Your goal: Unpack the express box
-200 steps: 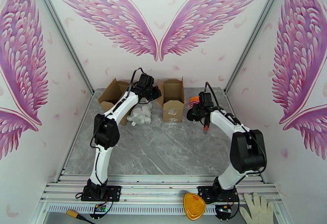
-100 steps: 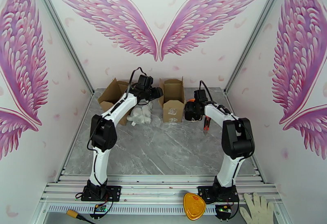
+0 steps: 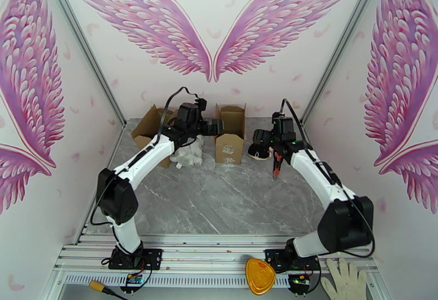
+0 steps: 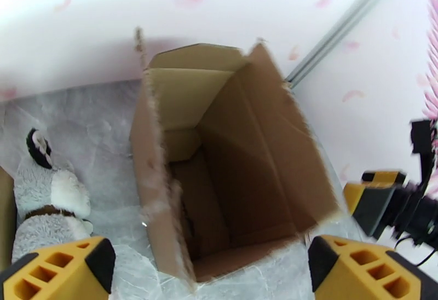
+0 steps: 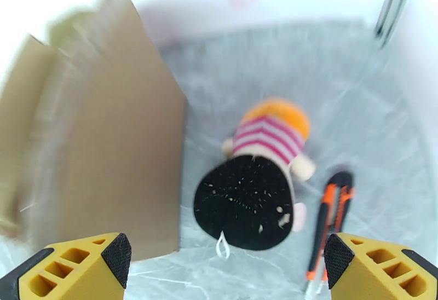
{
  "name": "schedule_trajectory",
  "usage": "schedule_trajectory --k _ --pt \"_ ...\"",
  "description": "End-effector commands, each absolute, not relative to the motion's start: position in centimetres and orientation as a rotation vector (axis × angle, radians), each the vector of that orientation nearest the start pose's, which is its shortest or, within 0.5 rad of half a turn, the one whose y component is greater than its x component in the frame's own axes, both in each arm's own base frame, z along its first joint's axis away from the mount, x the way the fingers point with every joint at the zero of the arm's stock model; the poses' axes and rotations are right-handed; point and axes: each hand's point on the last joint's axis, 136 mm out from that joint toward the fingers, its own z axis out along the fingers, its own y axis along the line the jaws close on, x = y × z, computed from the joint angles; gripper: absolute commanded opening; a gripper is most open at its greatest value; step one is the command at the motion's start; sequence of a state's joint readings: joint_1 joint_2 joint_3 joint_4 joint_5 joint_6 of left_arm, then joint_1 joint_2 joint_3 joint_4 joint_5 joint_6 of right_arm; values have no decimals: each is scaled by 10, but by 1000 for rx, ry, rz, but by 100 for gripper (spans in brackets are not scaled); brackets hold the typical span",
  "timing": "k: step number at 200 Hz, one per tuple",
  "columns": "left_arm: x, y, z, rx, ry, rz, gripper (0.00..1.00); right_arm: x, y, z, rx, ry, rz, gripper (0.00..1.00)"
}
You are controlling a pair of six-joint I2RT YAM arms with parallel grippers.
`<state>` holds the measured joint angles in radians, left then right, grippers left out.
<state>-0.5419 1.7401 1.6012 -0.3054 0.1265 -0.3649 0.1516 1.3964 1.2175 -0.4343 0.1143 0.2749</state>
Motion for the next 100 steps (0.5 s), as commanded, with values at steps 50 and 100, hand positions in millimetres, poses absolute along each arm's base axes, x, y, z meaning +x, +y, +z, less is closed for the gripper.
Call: schedule_trajectory --k 50,100 --pt "373 -189 303 201 1850 -278 99 345 17 254 186 1951 15 99" --pt "309 -73 257 -66 1763 81 99 321 -8 196 220 1956 -142 99"
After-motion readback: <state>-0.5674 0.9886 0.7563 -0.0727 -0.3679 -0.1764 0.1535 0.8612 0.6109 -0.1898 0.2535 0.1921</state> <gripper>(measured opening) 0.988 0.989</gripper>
